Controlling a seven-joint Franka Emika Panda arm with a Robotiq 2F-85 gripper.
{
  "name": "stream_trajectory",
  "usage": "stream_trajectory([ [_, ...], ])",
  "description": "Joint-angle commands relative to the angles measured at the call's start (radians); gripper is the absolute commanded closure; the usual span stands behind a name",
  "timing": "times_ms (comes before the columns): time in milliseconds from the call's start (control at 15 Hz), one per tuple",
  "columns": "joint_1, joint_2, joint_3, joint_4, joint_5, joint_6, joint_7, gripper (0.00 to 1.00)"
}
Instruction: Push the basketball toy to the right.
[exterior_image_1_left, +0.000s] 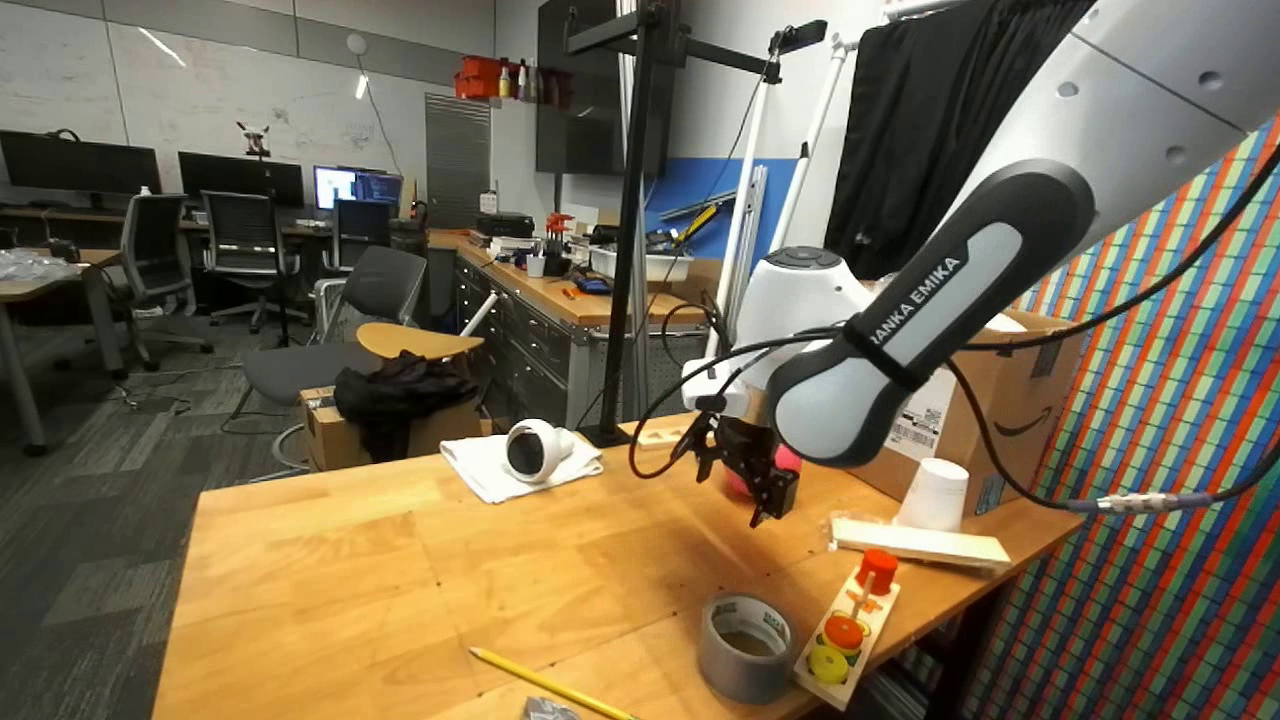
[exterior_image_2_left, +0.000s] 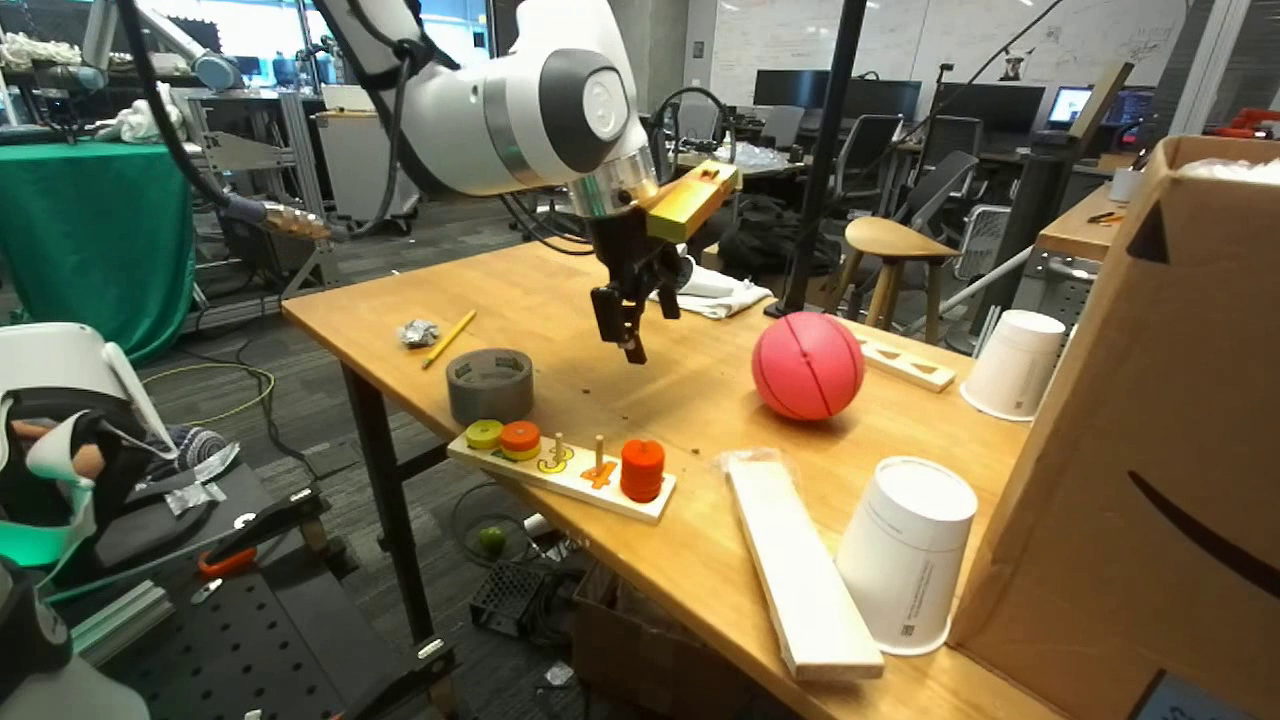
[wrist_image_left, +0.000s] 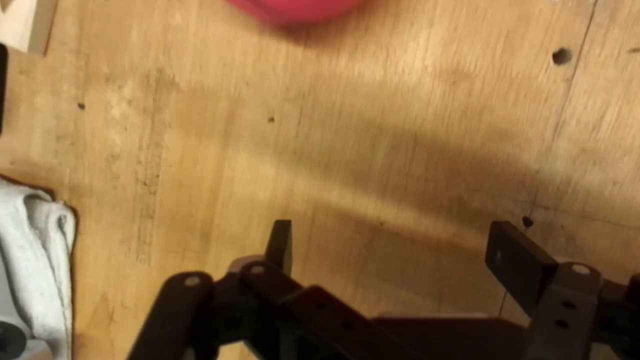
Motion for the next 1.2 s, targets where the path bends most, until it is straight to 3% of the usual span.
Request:
stream_trajectory([
  [0, -0.120, 0.060, 0.058, 0.143, 0.060, -0.091, -0.069, 0.00],
  [200, -0.186, 0.118, 0.056, 0.243, 0.078, -0.144, -0.072, 0.00],
  [467, -0.246, 0.177, -0.013, 0.340, 0.011, -0.154, 0.025, 0.00],
  [800, -0.245, 0.157, -0.134, 0.376, -0.228, -0.056, 0.235, 0.00],
  [1000, -0.234, 0.107, -0.145, 0.344, -0.408, -0.004, 0.365, 0.00],
  [1133, -0.244, 0.070, -0.107, 0.311, -0.477, 0.002, 0.403, 0.00],
])
